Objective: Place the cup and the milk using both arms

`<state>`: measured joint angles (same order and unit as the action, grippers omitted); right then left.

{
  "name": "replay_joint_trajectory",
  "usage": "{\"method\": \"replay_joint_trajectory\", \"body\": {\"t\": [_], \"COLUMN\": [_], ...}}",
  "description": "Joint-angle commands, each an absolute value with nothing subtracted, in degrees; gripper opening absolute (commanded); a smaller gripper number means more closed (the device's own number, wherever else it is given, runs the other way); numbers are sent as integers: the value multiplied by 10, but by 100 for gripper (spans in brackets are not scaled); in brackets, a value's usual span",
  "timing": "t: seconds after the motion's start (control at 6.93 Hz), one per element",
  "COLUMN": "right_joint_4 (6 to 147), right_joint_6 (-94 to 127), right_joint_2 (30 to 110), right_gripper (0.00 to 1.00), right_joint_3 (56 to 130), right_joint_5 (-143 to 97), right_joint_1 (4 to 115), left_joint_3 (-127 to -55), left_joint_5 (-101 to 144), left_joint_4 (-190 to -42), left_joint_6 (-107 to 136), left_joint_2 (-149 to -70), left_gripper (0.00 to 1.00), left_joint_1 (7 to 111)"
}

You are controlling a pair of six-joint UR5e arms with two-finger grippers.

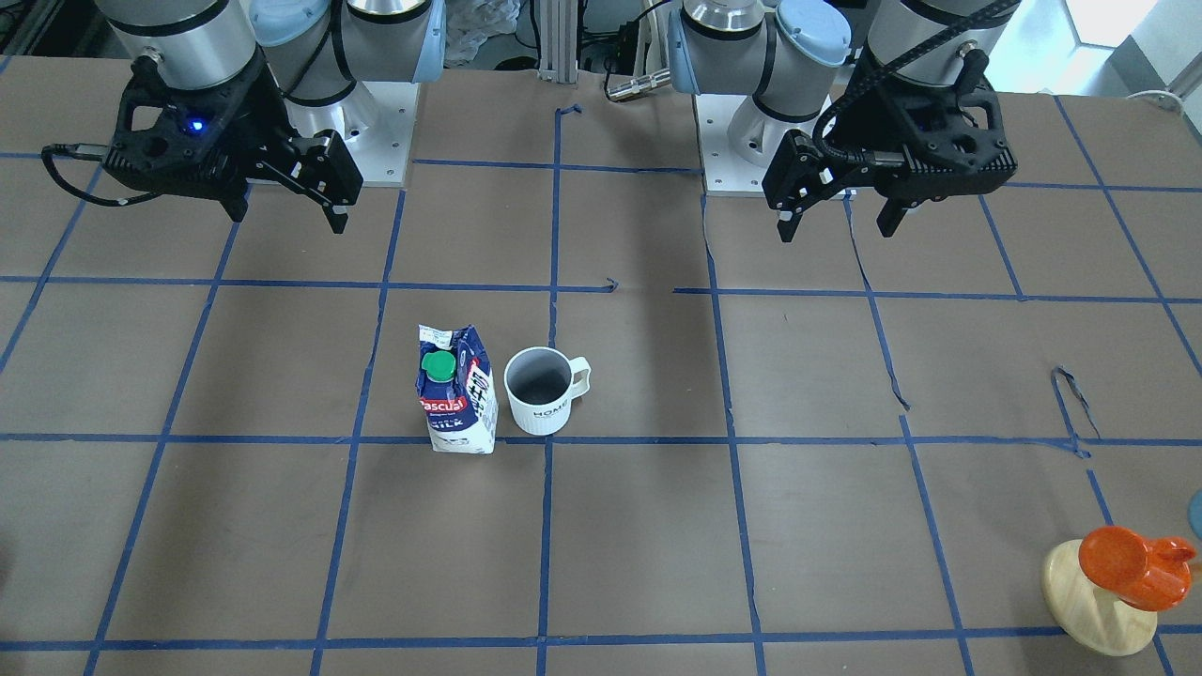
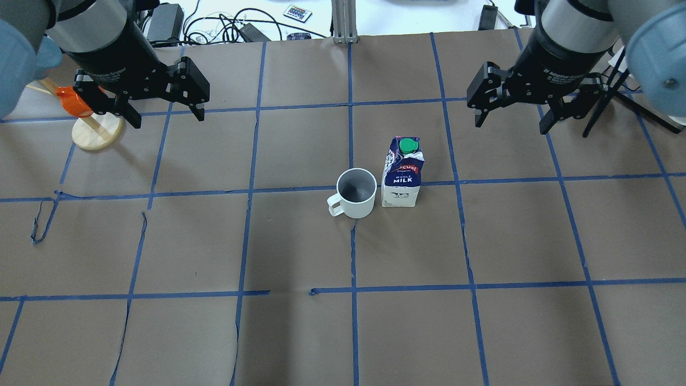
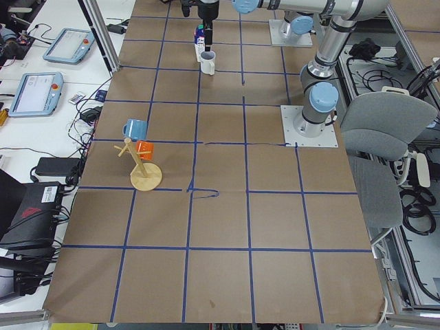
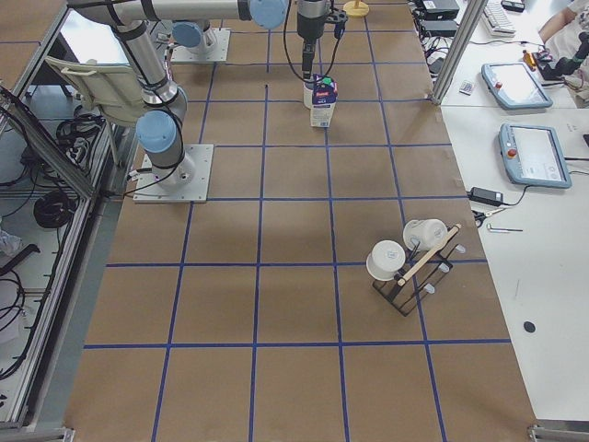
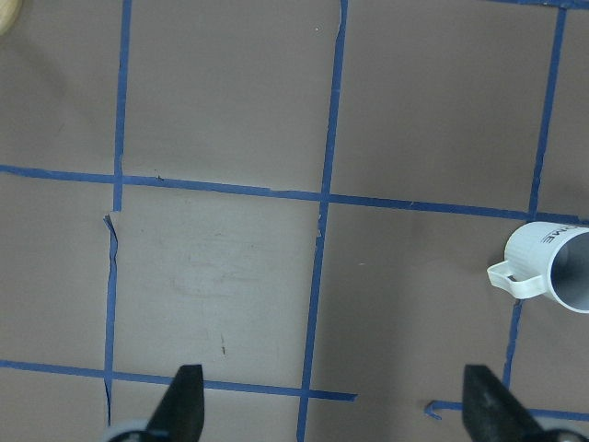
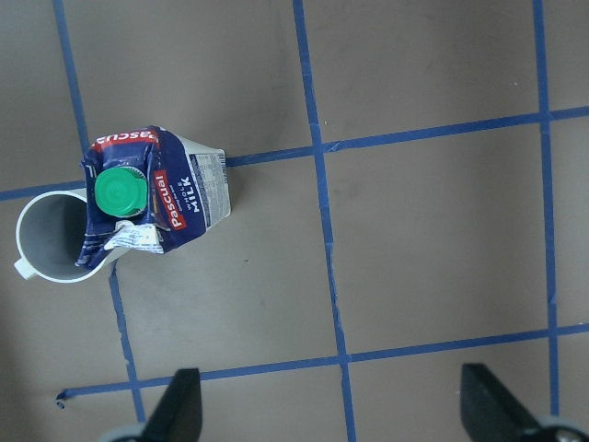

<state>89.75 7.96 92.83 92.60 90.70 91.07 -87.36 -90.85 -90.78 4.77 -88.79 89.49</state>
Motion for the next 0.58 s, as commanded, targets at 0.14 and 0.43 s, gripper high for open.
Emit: {"method": "replay_joint_trajectory", "body": {"t": [0.14, 0.43], "right_joint_4": [896, 899], "right_joint_6": [76, 77], "right_joint_2": [927, 927], "right_gripper": [100, 100], "right_joint_3": [929, 929], "right_joint_5": [917, 919], "right_joint_1": [908, 908], "left_joint_3": [-874, -874], "left_joint_5": [-908, -907], "left_joint_4": [-908, -908], "left_joint_6": [47, 47], "left_joint_2": [-888, -888], "left_gripper": [100, 100], "left_joint_1": [895, 895]}}
